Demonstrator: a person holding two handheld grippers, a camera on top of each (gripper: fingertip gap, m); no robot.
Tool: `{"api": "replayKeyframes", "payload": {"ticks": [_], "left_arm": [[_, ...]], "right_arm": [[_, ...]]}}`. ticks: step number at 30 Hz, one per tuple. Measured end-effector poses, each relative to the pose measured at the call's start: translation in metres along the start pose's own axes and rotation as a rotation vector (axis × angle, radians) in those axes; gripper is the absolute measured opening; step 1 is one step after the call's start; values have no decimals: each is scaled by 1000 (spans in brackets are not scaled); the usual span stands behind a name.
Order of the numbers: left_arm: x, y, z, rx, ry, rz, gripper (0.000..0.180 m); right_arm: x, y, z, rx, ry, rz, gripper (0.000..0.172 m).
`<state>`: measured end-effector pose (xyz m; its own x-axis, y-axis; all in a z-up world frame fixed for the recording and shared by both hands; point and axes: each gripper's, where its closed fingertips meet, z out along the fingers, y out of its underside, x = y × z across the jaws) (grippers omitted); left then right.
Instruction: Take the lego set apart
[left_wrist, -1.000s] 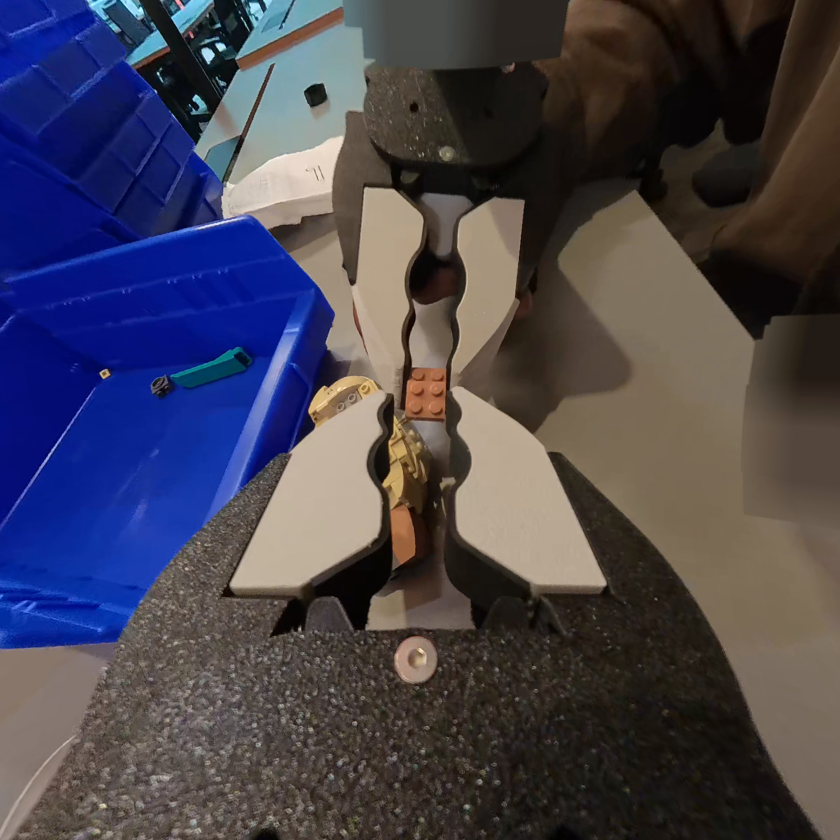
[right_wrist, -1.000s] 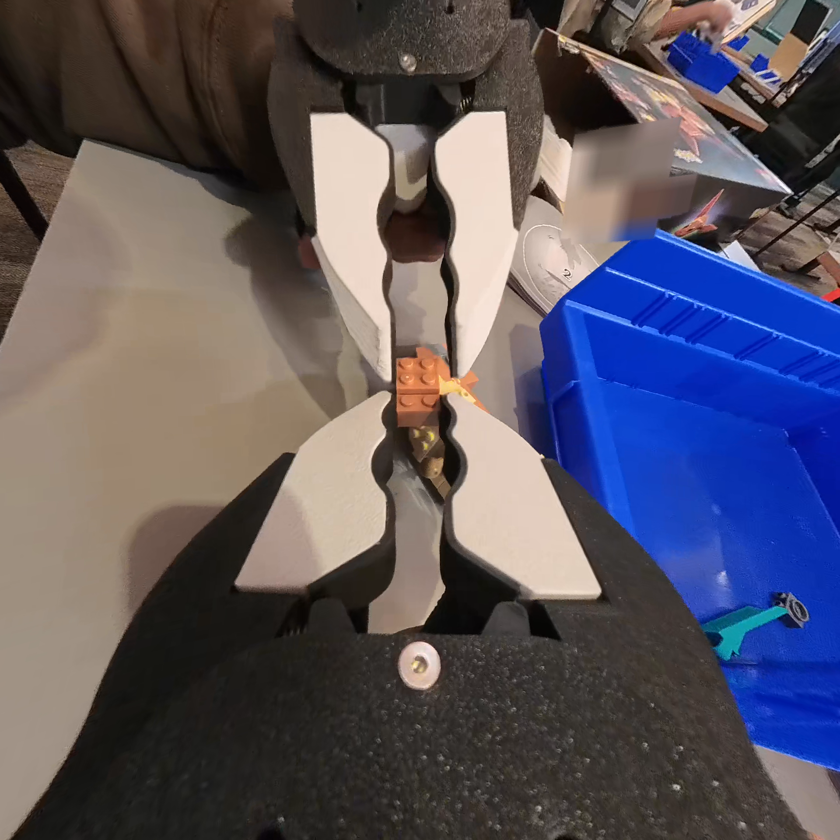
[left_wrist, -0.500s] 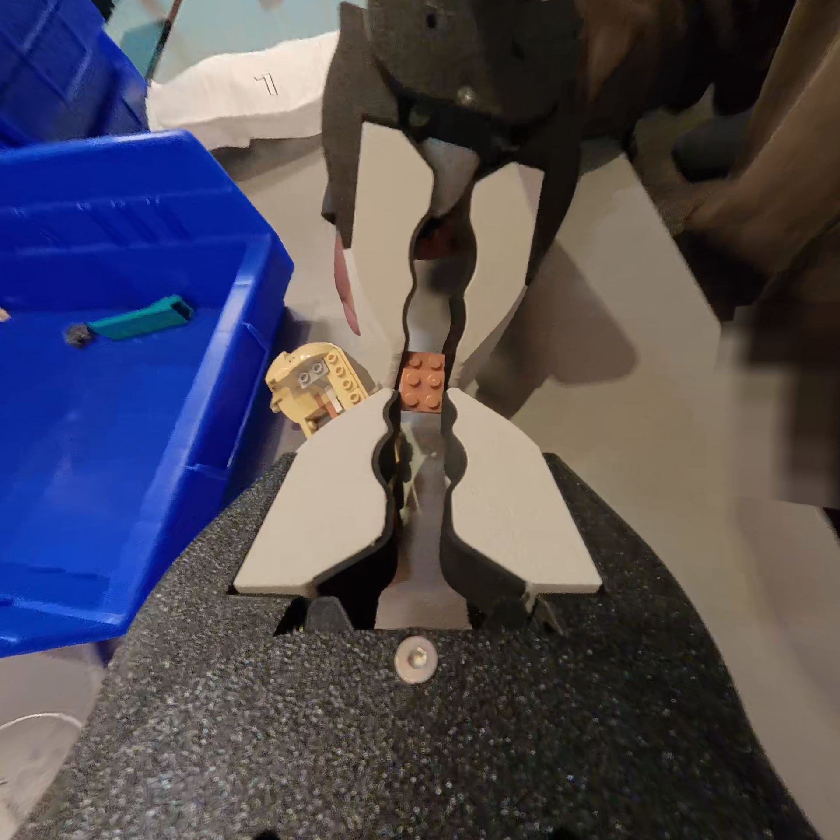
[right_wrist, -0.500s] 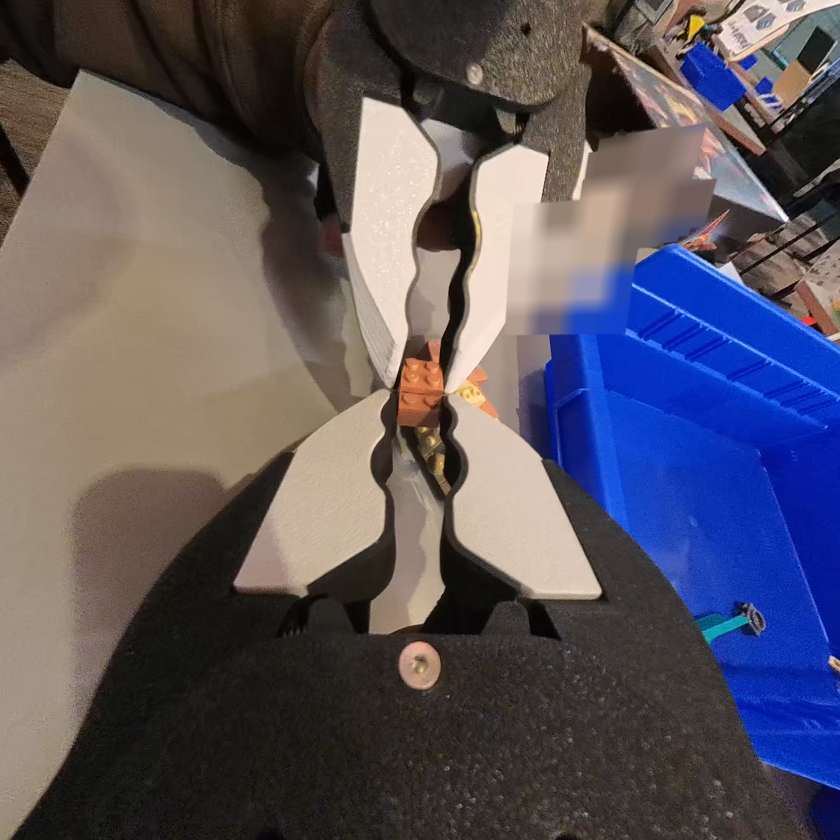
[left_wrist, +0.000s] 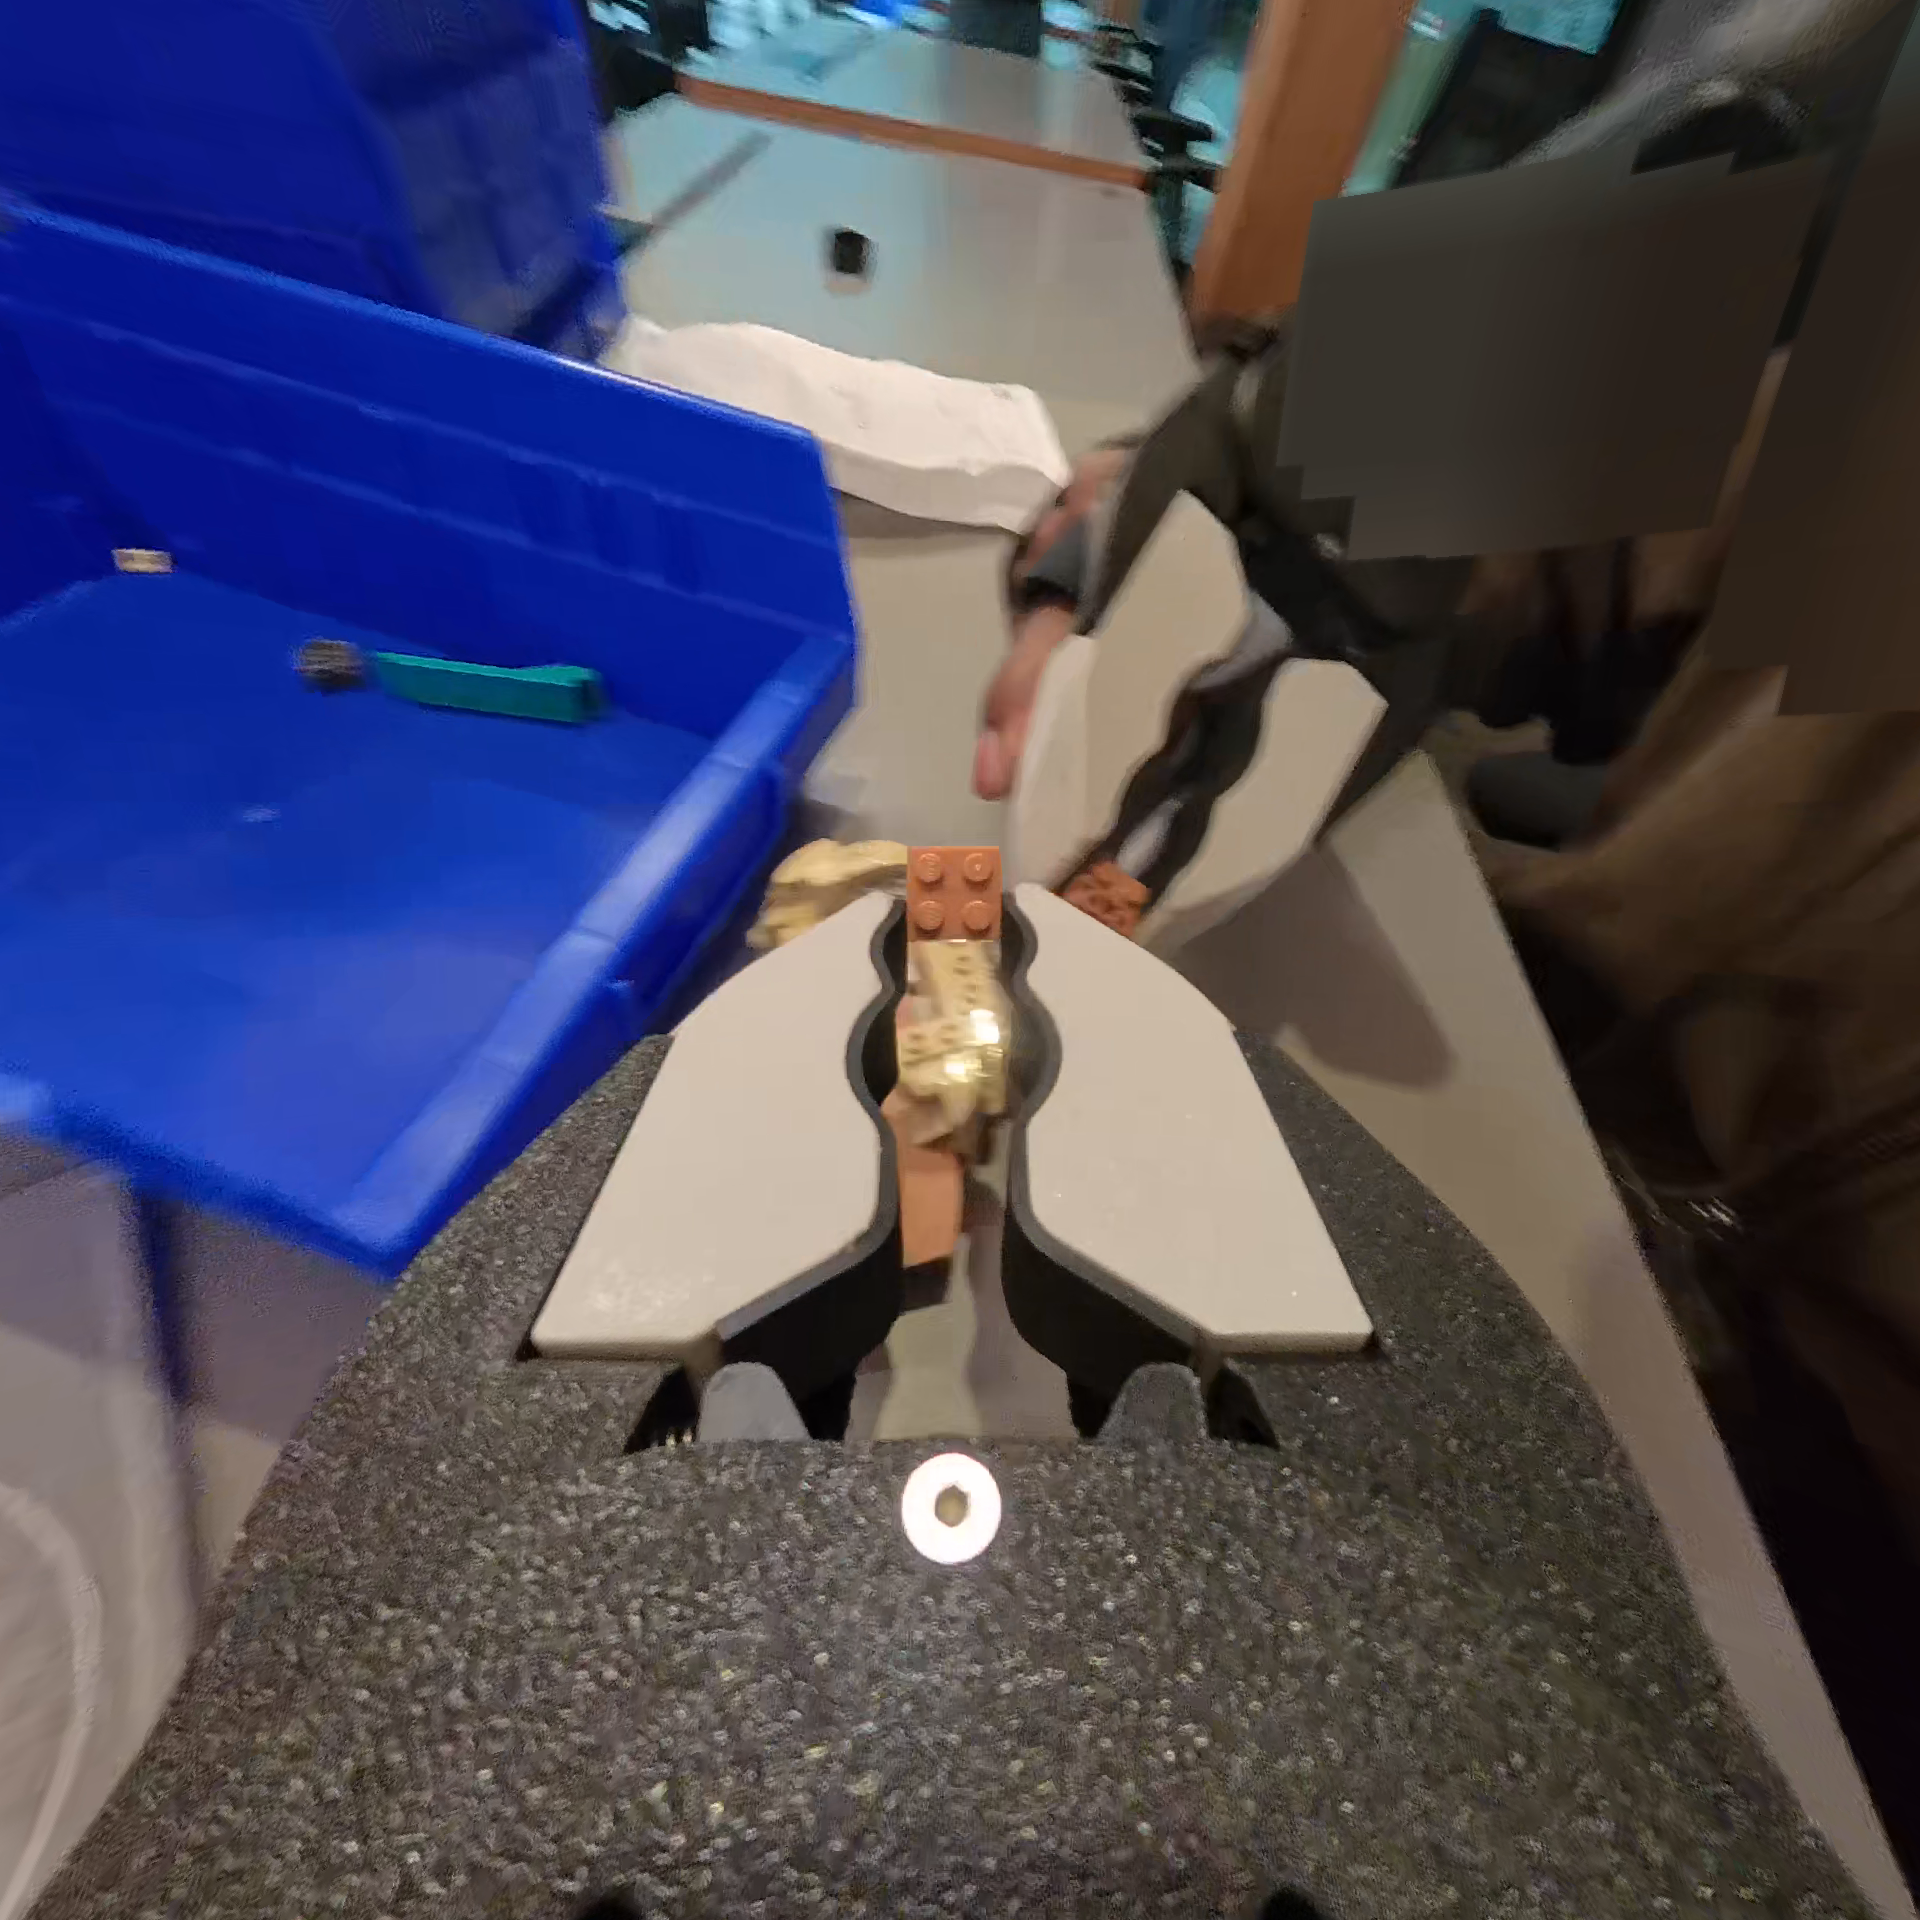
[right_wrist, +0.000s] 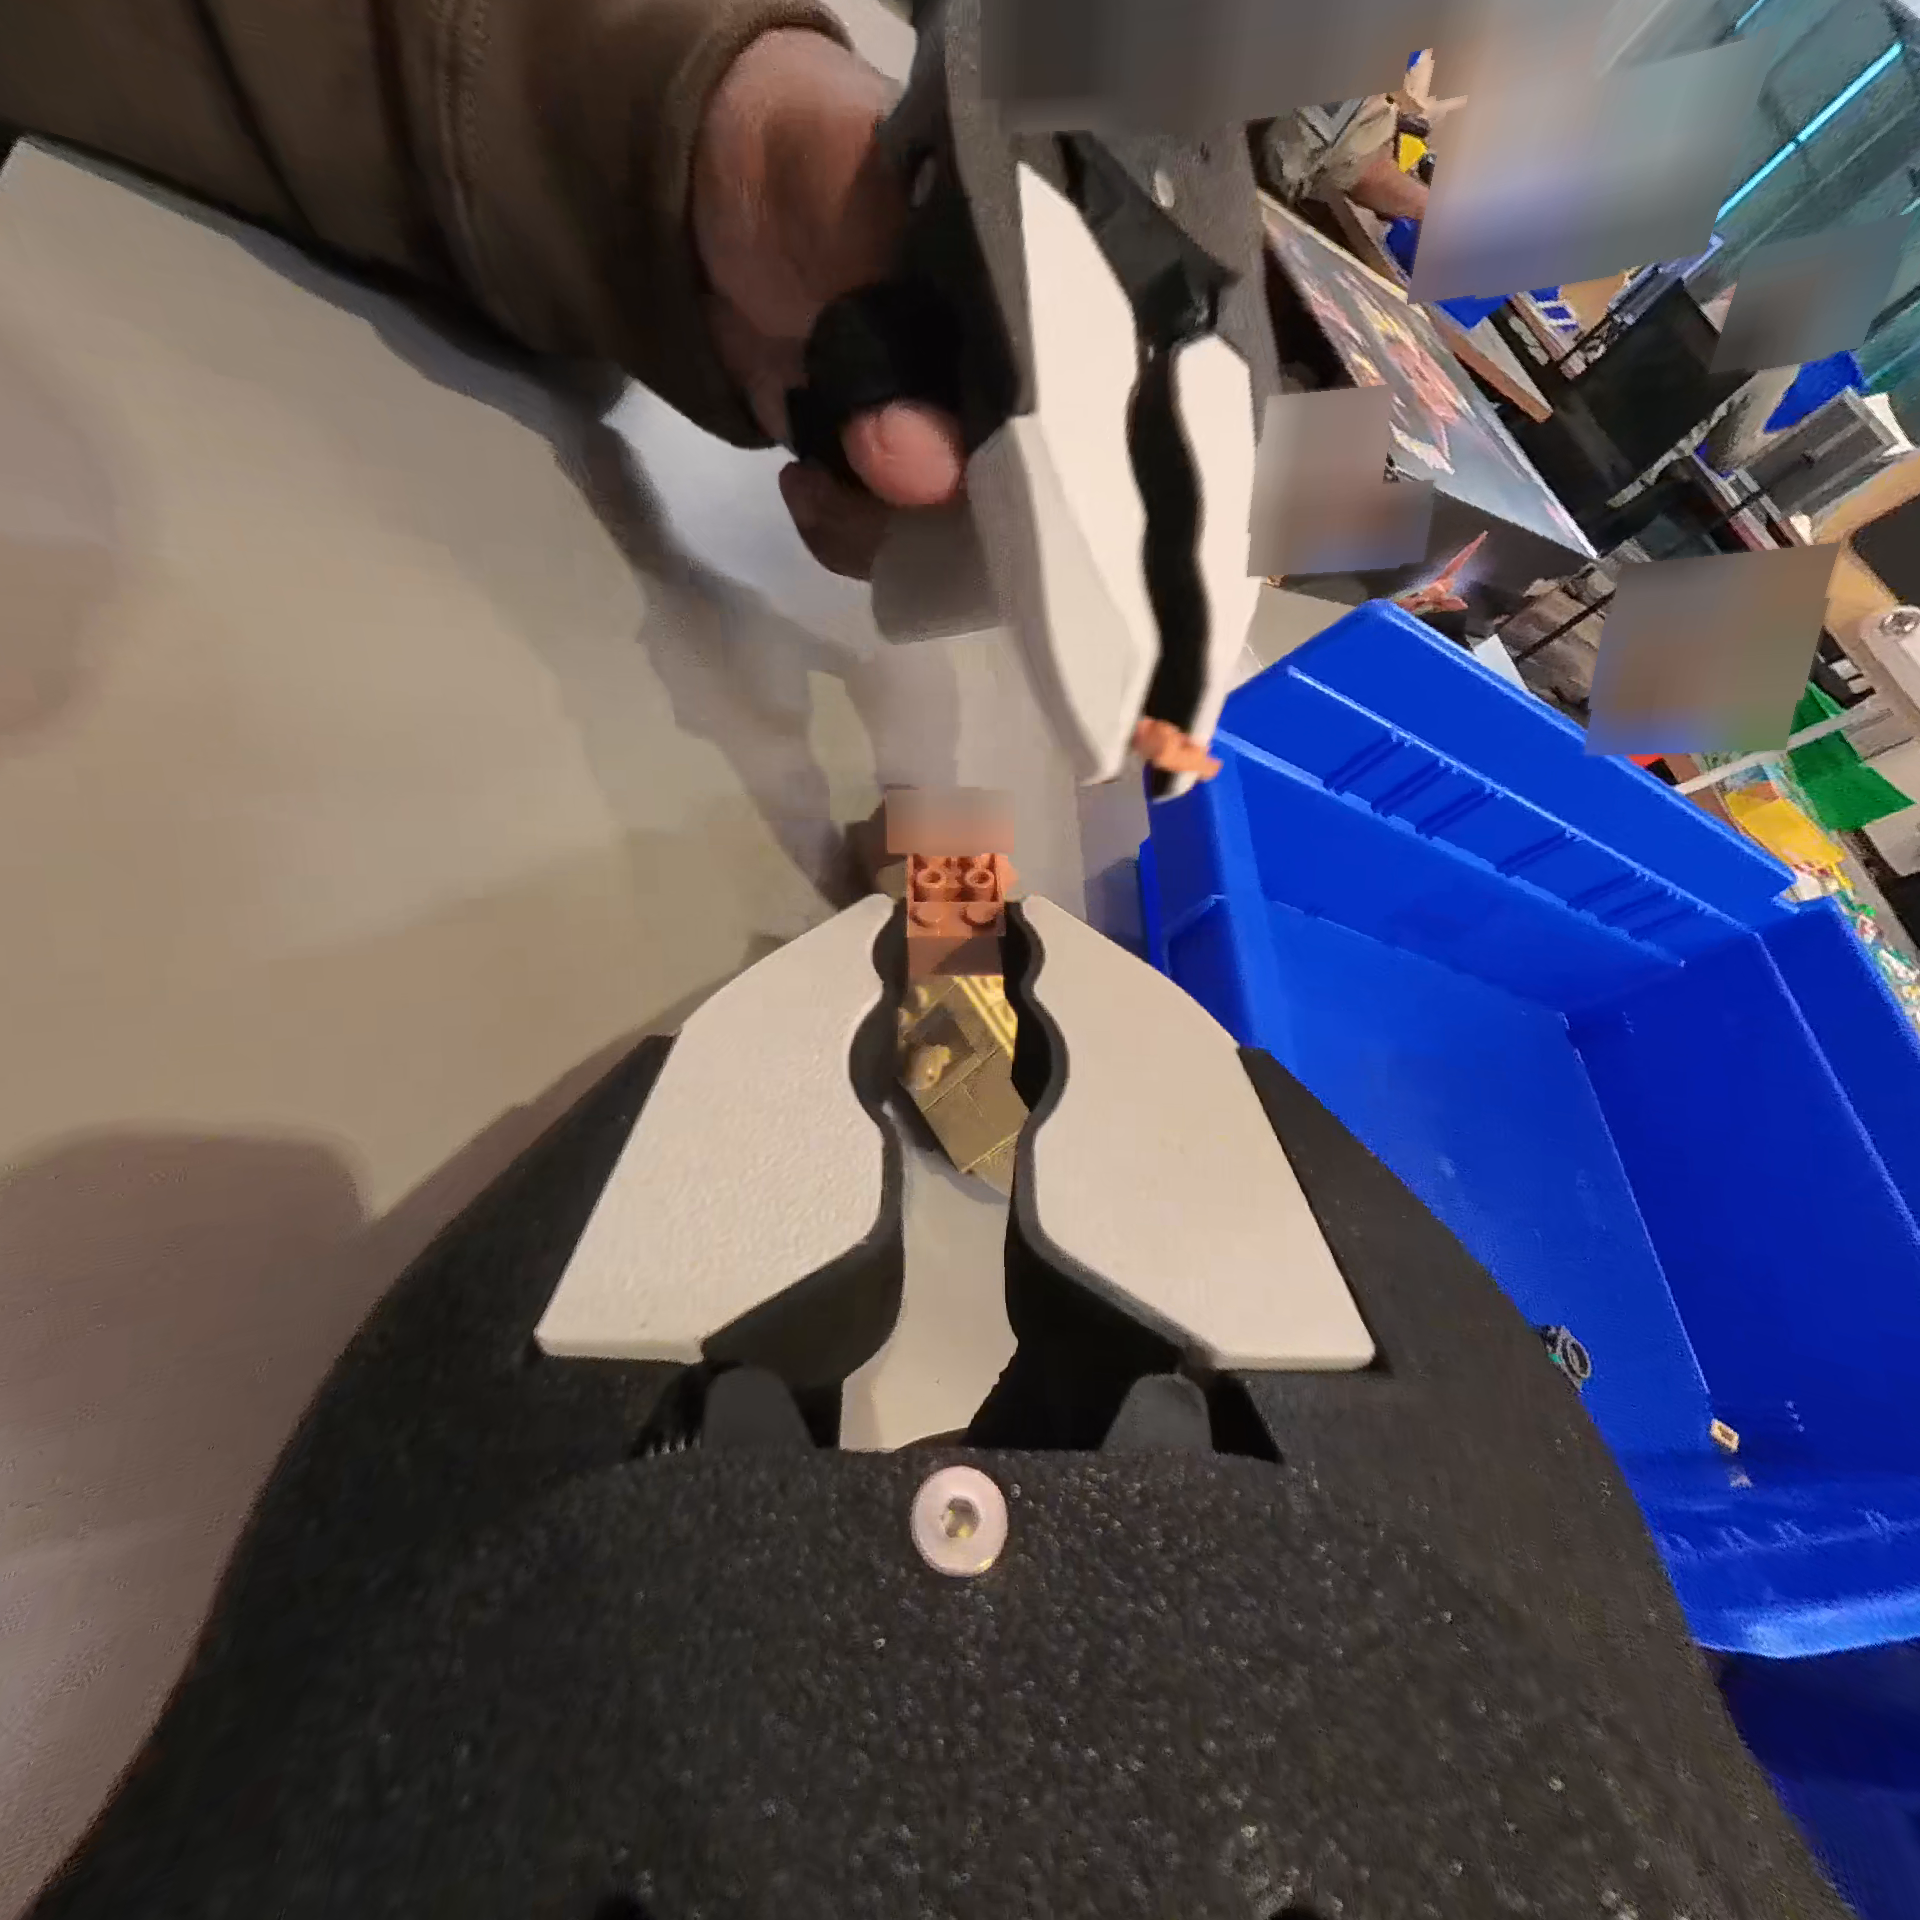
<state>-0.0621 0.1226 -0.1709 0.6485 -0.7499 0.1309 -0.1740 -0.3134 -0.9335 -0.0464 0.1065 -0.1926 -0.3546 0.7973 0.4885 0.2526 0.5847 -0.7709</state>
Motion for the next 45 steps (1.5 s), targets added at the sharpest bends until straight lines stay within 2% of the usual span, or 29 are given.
{"api": "replayKeyframes", "payload": {"ticks": [5, 9, 12, 14, 18, 23, 25, 29, 33, 38, 41, 45], "left_arm": [[-56, -29, -15, 100, -347, -7, 17], [-89, -16, -11, -37, -587, 50, 27], [-95, -11, -14, -87, -692, 130, 49], [-94, -15, -18, -68, -702, 158, 50], [-91, -21, -26, 13, -666, 107, 49], [-90, -19, -36, 57, -660, 97, 45], [-88, -19, -38, 58, -666, 107, 44], [-84, -18, -41, 51, -681, 148, 44], [-89, -14, -45, 43, -706, 118, 45], [-89, -12, -43, 53, -690, 94, 44], [-87, -11, -39, 41, -685, 118, 43], [-85, -11, -36, 40, -676, 136, 43]], "right_arm": [[7, 2, 2, 4, 37, 30, 17], [15, 1, 1, 9, 77, 54, 17], [23, 1, -1, 10, 115, 65, 17], [32, 0, -3, 14, 145, 77, 17], [65, -1, -10, -26, 263, 123, 17], [128, 29, -17, -319, 553, 245, 18], [137, 34, -15, -393, 603, 224, 31], [144, 35, -27, -370, 674, 206, 40], [148, 52, -55, -328, 716, 358, 41], [141, 86, -67, -389, 708, 424, 42], [150, 98, -75, -435, 760, 381, 41], [154, 95, -87, -325, 672, 417, 46]]}}
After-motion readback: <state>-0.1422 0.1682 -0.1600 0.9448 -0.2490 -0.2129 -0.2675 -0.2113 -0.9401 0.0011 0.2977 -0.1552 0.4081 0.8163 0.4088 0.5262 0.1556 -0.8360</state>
